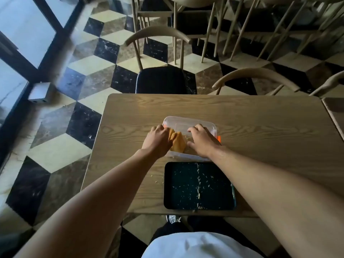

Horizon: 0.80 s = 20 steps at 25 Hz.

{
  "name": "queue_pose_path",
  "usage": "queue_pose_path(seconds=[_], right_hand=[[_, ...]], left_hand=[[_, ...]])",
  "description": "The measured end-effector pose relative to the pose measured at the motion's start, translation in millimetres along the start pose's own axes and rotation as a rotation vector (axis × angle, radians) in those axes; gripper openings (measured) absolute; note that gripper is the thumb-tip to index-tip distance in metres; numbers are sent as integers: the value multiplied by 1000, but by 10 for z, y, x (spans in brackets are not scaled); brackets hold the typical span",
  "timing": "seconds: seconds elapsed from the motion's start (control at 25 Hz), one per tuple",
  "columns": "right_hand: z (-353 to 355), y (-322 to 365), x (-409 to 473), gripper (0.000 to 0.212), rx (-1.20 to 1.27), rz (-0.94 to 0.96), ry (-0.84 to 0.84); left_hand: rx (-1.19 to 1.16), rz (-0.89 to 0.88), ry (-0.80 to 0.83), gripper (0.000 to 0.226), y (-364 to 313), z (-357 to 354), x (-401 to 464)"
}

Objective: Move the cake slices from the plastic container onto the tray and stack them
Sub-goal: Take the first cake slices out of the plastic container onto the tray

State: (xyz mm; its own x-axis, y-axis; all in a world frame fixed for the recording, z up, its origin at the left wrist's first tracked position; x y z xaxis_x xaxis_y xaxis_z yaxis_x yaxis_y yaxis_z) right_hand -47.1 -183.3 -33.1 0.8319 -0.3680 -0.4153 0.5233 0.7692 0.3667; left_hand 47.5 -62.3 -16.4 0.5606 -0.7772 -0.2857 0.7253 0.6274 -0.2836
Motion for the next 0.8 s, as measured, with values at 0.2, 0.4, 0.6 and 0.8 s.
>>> queue_pose_path(seconds=[0.2, 0.4, 0.6, 0.8], right_hand=[[-258, -150, 211, 23, 135, -43, 110], [-465, -254, 427, 26, 253, -145, 201], [-683, -265, 677, 54, 396, -265, 267], [-806, -265, 778, 69, 484, -380, 278]], left_hand=[[-89, 81, 16, 20, 56, -65, 83], [-105, 136, 53, 13, 23, -176, 229], [-102, 232, 41, 14, 10, -228, 422], [-88, 274, 57, 15, 115, -331, 517]])
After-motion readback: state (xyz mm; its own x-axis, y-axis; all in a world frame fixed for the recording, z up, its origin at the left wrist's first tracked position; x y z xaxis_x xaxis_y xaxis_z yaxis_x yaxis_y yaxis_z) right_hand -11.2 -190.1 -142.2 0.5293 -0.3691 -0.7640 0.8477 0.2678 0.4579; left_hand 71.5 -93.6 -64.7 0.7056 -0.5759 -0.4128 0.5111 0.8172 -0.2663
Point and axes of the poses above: each hand's wrist, its own x-axis towards the middle knuckle, its own z-axis out of the back of the hand, y = z × x, the point moved 8 cm from there along x, towards the middle knuckle, and after that the axes turned 5 degrees about y, right-handed, at the moved point
